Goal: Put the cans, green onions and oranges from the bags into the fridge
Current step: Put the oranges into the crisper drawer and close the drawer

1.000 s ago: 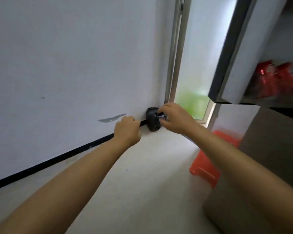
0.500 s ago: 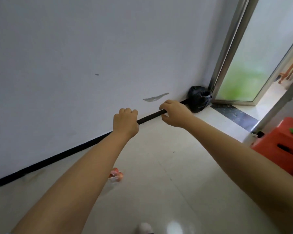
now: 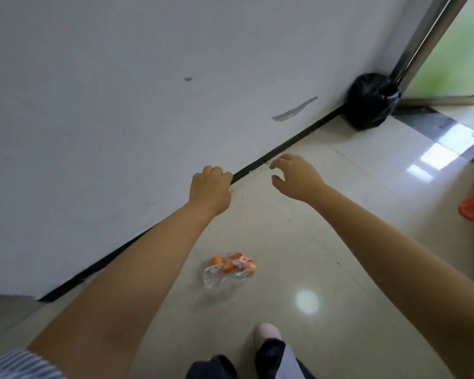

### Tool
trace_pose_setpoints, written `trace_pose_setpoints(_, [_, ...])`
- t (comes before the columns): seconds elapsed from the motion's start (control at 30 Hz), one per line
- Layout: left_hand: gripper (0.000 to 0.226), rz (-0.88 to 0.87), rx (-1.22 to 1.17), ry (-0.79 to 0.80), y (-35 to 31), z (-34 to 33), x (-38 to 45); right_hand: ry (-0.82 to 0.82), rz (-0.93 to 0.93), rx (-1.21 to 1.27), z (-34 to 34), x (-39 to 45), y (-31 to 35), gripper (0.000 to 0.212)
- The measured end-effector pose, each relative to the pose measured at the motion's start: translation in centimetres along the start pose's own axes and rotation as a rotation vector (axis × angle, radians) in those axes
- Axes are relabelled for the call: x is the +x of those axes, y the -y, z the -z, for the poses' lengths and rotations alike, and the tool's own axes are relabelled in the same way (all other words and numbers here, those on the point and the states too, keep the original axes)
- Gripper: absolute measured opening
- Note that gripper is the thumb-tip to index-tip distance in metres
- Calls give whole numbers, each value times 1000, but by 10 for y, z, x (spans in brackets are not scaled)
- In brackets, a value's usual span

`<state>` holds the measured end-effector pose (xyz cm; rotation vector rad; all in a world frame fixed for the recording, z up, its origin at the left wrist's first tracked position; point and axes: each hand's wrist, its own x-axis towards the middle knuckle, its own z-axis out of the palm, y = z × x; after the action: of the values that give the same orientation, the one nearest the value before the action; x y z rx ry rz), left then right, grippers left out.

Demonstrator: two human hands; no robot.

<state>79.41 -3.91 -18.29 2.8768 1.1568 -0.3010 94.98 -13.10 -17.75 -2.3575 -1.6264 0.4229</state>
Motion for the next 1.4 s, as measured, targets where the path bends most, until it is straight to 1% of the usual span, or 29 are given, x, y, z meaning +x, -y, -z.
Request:
trace_pose_setpoints(0.1, [35,-66,9,48,46,-31,27,52,-96,36,-46,25,16,36])
trace_pose_setpoints(0.23, [36,-249,37,162,92,-92,61,125,-319,70,-128,39,26,35])
trace_pose_setpoints(0.33, [36,-399,49,256,118,-145,76,164,-515,143,-201,37,41,34])
trace_pose_setpoints(0.43, [34,-513,70,363,137,-212,78,231,-633,218,-283,31,53,33])
trace_pose_setpoints(0.57, [42,-627,76,535,154,-327,70,287,-674,230,-395,24,48,34])
trace_pose_setpoints(0.63, [37,-707,104,627,157,-396,66,295,-686,171,-450,22,36,32])
trace_pose_setpoints(0.7, [34,-789,141,697,158,-469,62,227,-675,102,-503,20,22,24])
trace_pose_setpoints(0.73, [33,-832,174,721,156,-502,64,160,-633,85,-531,21,11,19])
trace_pose_setpoints(0.77, [32,-875,211,736,152,-533,67,129,-572,35,-558,23,0,19])
trace_pose_setpoints(0.87, [29,-1049,302,703,135,-622,84,111,-394,-143,-629,39,-34,31])
trace_pose_setpoints(0.93, [28,-1131,369,605,123,-679,101,119,-290,-197,-672,56,-58,32])
trace_pose_setpoints(1.03, [29,-1110,440,484,115,-743,123,173,-195,-211,-730,78,-87,23])
trace_pose_setpoints(1.07, [29,-1095,419,458,115,-757,131,210,-177,-212,-743,85,-93,20])
trace_pose_setpoints(1.1, [31,-1041,380,472,119,-765,138,243,-156,-205,-755,93,-96,19])
trace_pose_setpoints(1.13, [32,-1020,364,457,125,-777,146,290,-132,-201,-764,100,-97,23])
trace_pose_setpoints(1.17, [32,-1034,390,376,130,-784,152,335,-110,-210,-773,105,-98,29])
trace_pose_setpoints(1.23, [33,-970,400,282,141,-776,160,413,-119,-234,-781,113,-100,37])
trace_pose_setpoints(1.27, [35,-943,386,308,145,-772,160,414,-141,-233,-784,114,-99,39])
trace_pose_setpoints(1.3, [37,-904,443,346,147,-771,161,397,-167,-223,-786,116,-99,40])
trace_pose_setpoints(1.33, [38,-882,481,320,151,-776,163,392,-188,-224,-788,118,-99,42])
trace_pose_setpoints(1.37, [38,-833,513,343,154,-774,167,393,-200,-231,-790,121,-100,45])
trace_pose_setpoints(1.4, [38,-788,502,324,156,-768,172,387,-205,-238,-793,125,-99,48])
